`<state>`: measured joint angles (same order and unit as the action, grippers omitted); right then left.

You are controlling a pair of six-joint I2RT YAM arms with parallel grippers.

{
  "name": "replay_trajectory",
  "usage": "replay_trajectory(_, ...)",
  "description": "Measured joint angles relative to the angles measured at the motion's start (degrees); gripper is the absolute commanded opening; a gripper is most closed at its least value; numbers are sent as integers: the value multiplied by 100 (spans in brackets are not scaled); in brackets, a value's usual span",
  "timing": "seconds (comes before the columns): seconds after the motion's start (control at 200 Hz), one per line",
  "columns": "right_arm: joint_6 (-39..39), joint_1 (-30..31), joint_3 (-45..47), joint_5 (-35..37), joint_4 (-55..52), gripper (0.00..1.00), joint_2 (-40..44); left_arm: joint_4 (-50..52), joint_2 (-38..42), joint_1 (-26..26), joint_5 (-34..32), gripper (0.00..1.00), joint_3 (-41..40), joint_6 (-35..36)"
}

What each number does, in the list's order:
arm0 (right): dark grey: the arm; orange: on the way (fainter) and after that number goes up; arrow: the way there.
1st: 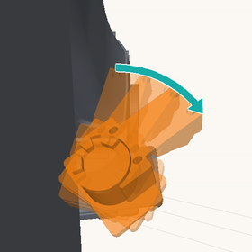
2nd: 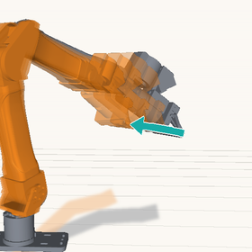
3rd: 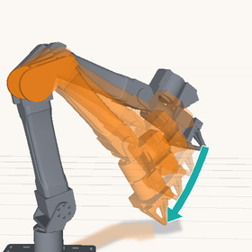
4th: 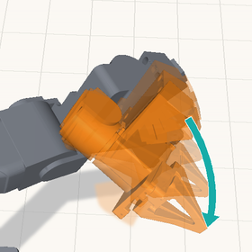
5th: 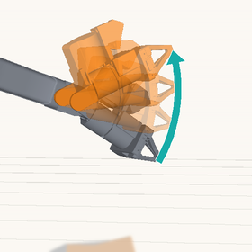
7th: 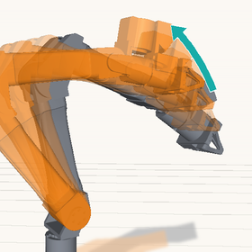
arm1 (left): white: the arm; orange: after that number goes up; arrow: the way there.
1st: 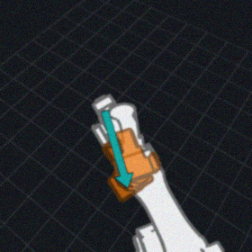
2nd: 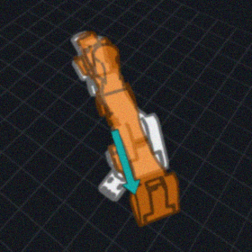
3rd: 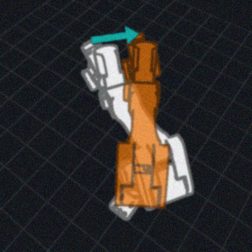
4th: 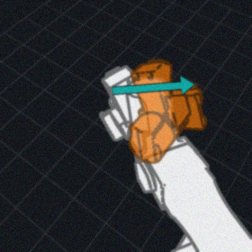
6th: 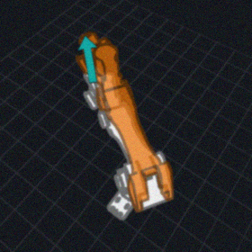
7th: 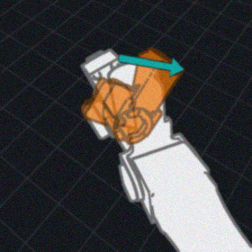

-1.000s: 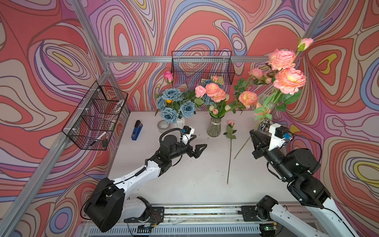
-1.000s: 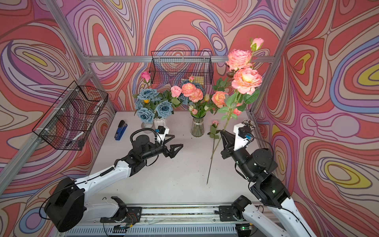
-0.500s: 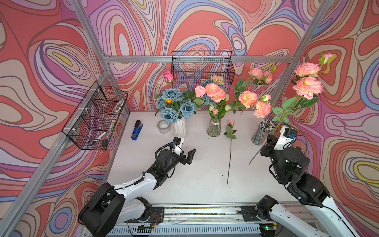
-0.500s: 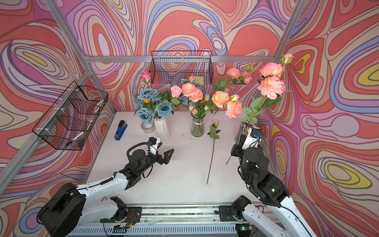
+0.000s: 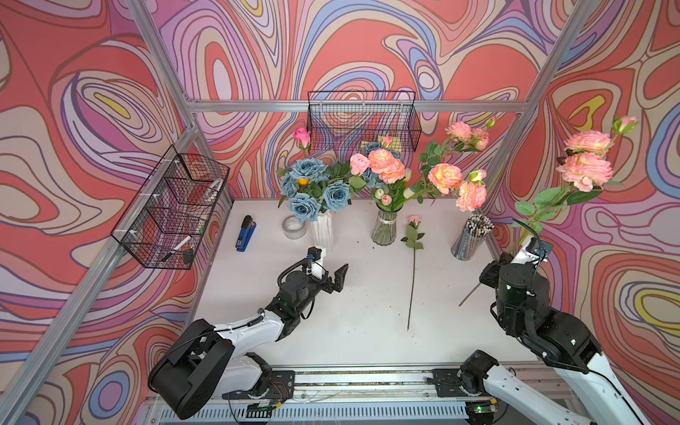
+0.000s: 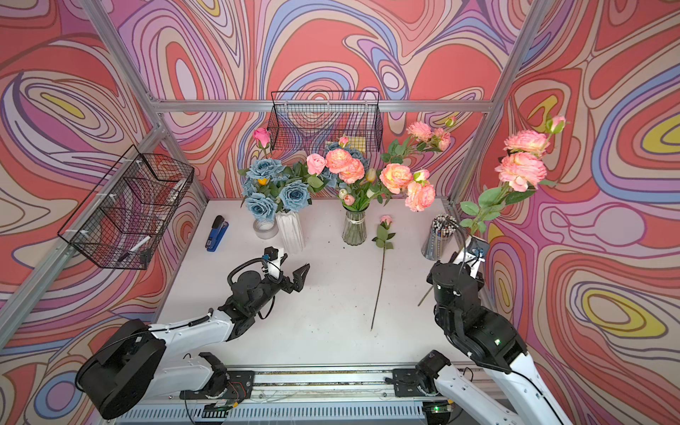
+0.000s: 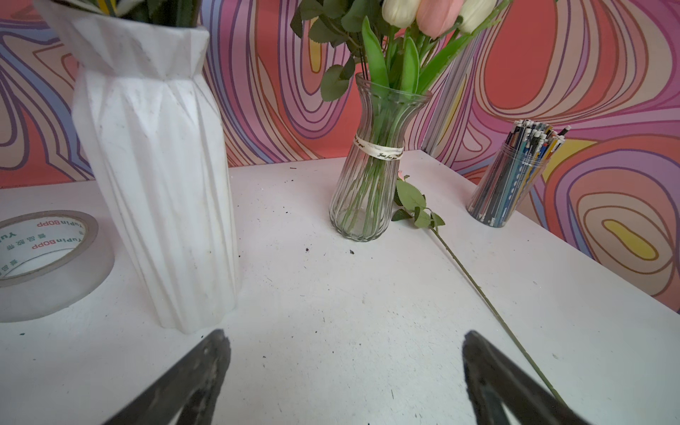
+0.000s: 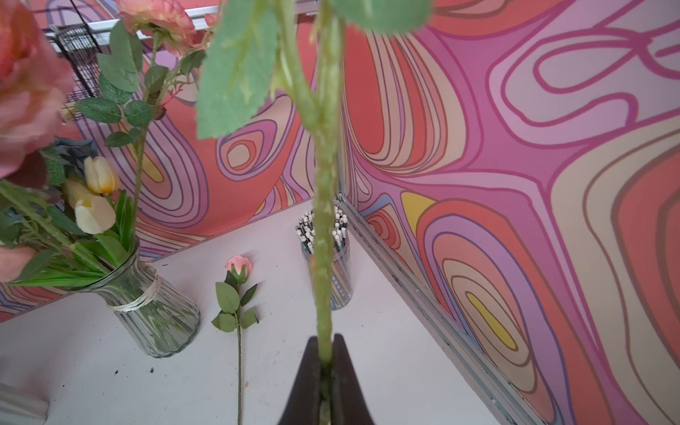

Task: Pick out pink flowers from the vase
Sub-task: Place the flower at the center of the board.

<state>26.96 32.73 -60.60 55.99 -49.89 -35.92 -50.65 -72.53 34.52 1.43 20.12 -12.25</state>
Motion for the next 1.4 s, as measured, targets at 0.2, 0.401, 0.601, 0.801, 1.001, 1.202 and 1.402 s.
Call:
replay_trajectory(0.2,382,0,-13,157,-431,0,-94,-149,-31,0,9,98,0,-2)
replay_trajectory(0.401,428,0,105,-114,-483,0,-260,-315,-151,0,129,98,-4,-26)
replay_trajectory(0.601,295,-304,238,-1027,-170,0,-933,-553,-203,0,262,98,-109,-44)
replay_trajectory(0.801,-24,-1714,684,-2675,420,0,-1272,-634,-173,0,345,98,-195,-37)
replay_trajectory(1.001,-238,-2181,1196,-4251,1246,0,-1735,-678,-70,0,402,99,-201,39)
replay_trajectory(1.202,-356,-2184,1416,-5521,1961,0,-2647,-798,-74,0,457,99,-201,164)
replay_trajectory(1.402,-282,-2184,1716,-6164,2656,0,-3047,-1047,-275,0,455,100,-201,227)
